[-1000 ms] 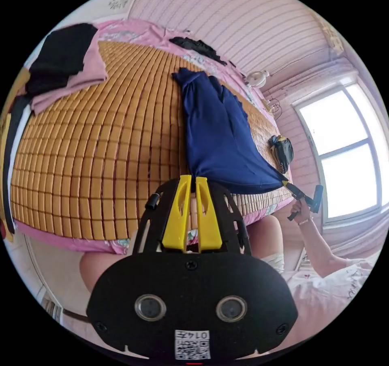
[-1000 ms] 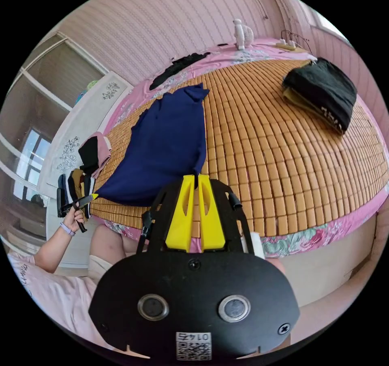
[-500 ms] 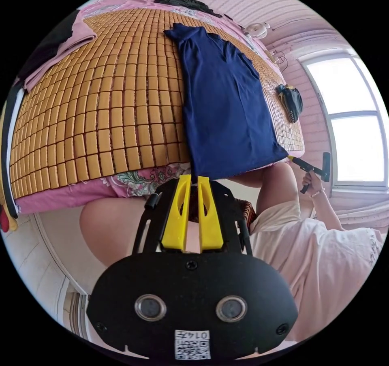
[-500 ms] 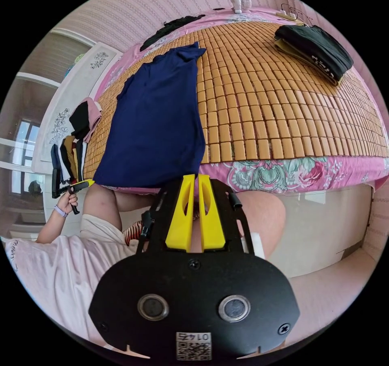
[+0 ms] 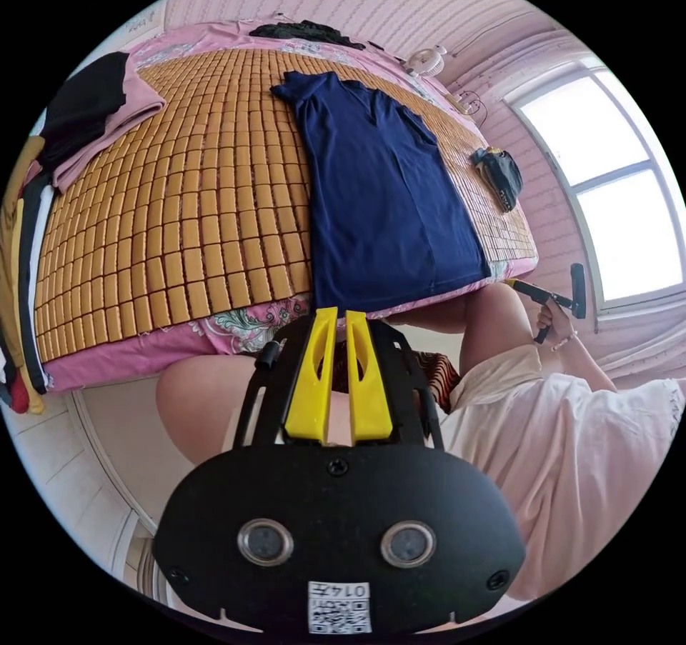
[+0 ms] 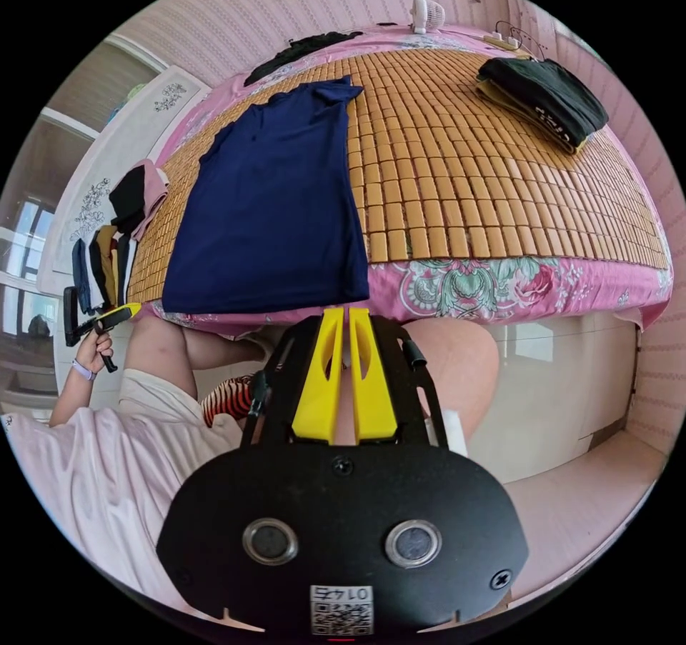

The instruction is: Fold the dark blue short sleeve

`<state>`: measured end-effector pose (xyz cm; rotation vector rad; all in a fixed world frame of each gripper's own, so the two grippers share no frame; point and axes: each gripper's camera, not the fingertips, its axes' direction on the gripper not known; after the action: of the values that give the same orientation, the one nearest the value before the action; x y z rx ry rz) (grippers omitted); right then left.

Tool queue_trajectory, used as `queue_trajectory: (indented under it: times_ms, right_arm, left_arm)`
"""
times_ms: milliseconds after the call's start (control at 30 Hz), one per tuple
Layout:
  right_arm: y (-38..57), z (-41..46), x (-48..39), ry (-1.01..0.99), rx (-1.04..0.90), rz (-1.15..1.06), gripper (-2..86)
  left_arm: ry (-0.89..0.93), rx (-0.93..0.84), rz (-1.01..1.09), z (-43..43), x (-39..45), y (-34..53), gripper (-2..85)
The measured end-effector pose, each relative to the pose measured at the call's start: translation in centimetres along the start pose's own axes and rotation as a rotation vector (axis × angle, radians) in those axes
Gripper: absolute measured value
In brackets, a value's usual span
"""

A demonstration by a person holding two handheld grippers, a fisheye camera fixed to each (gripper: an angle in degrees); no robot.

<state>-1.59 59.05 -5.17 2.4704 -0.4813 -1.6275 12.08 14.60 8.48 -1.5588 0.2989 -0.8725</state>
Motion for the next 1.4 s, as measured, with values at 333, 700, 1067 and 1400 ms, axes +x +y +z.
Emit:
queue_trajectory:
  times_ms: [333,700,1067,1400]
  right_arm:
    - [-1.4,2.0,1.2,0.103,0.001,-0.028,0.9]
    - [-13.4,3.2,2.5,0.035,-0.045,-0.066,4.1]
    - [-18.2,0.4,2.6,-0.022,0.019,-0.012,5.9]
    - [-36.0,9.1,9.0,0.017,0.131,0.094,8.7]
  left_arm:
    - [-0.138,0.031,0.134,6.5,5.9,-5.6,4.7]
    - [-0.397,-0.216,0.42,14.8,12.3,-10.8,-0.4]
    - [-0.242,-0.125,0.38,8.1,16.2,-18.2,2.0]
    - [-0.073,0.047,0.425,15.7,20.1,-32.3,4.4]
